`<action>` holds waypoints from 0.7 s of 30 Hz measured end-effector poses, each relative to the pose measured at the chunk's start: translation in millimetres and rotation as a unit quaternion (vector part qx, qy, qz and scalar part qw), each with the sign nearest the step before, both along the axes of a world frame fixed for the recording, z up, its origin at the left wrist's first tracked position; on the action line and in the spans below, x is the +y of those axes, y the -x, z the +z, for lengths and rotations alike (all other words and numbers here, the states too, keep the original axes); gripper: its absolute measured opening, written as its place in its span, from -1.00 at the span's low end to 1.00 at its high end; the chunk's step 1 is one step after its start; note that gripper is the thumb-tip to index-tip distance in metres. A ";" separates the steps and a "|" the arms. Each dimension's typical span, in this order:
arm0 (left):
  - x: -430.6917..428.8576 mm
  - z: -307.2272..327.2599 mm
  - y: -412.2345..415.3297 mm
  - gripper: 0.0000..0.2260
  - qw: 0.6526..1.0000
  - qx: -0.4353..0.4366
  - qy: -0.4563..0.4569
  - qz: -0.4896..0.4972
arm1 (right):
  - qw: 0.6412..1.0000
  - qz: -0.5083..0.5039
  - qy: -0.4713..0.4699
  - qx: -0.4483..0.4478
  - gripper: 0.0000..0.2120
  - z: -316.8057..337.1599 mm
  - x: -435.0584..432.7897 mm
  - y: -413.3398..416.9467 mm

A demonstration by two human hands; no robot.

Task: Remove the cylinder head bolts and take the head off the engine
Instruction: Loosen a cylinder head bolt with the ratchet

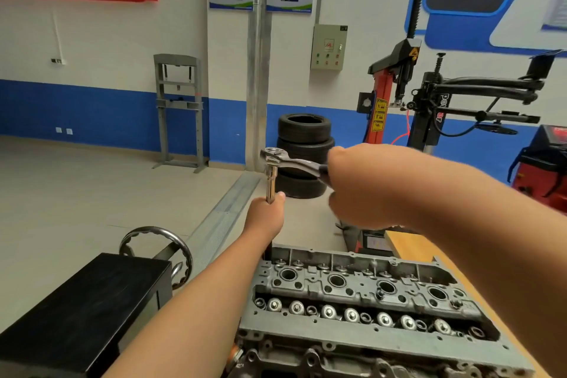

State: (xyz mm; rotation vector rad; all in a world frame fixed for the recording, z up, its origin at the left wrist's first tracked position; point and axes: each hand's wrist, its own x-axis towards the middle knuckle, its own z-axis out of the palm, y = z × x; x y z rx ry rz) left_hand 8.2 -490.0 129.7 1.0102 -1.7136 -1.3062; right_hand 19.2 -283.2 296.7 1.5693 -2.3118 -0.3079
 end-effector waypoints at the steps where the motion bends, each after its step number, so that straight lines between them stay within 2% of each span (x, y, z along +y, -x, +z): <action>1: 0.5 -0.8 1.9 -0.68 1.000 -0.006 0.002 0.015 | 1.000 0.007 0.015 -0.004 -0.86 -4.2 0.4 -4.5; 5: 6.1 -10.6 5.9 -0.72 0.997 -0.056 -0.017 0.046 | 1.000 0.010 0.003 -0.008 -0.89 -25.5 -4.5 -8.9; 8: 6.3 -14.3 6.7 -0.70 0.997 -0.009 -0.041 0.059 | 0.998 0.006 0.062 0.003 -0.94 -20.8 -4.1 15.0; 15: 0.2 -9.9 2.4 -0.74 0.998 -0.009 -0.056 -0.016 | 0.995 0.024 0.090 -0.027 -0.82 -18.7 -9.8 66.1; 21: -3.8 6.5 10.8 -0.72 1.000 -0.005 -0.020 -0.021 | 0.985 0.044 0.153 -0.059 -0.88 0.9 -3.2 94.4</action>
